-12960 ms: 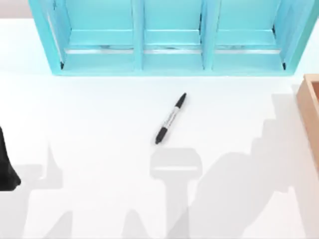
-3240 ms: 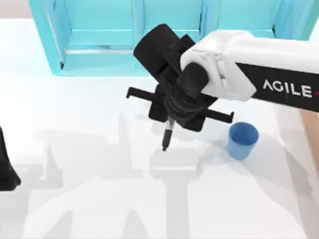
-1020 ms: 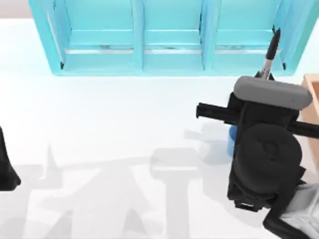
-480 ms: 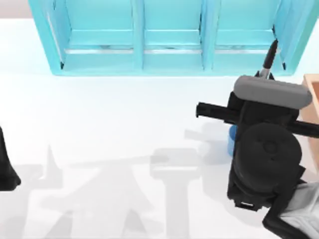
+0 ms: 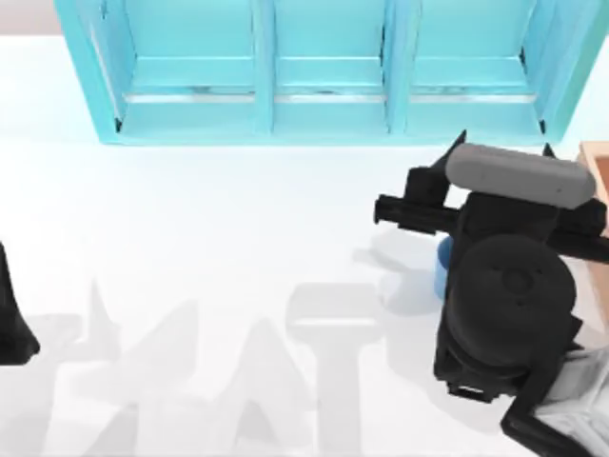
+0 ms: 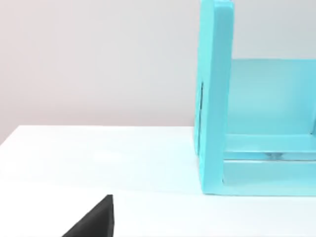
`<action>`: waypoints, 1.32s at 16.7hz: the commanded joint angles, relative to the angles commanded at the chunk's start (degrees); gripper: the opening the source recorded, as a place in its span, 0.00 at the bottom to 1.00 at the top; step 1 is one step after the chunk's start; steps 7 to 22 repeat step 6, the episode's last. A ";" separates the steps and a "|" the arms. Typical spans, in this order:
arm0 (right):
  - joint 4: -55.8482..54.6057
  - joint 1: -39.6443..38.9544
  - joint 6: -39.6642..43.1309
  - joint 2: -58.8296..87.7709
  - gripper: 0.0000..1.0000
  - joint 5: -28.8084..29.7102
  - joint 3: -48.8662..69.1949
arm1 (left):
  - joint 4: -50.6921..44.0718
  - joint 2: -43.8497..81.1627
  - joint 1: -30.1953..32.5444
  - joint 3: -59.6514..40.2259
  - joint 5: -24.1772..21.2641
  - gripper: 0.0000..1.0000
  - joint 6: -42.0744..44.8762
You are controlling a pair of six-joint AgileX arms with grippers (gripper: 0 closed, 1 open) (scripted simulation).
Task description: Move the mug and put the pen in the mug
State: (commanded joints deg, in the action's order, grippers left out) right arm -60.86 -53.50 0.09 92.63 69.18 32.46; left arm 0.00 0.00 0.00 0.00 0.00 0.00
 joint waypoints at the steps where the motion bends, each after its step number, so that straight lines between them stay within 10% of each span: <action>1: 0.00 0.00 0.00 0.00 1.00 0.00 0.00 | 0.00 0.00 0.00 0.00 0.00 1.00 0.00; 22: 0.00 0.00 0.00 0.00 1.00 0.00 0.00 | 0.00 0.00 0.00 0.00 0.00 1.00 0.00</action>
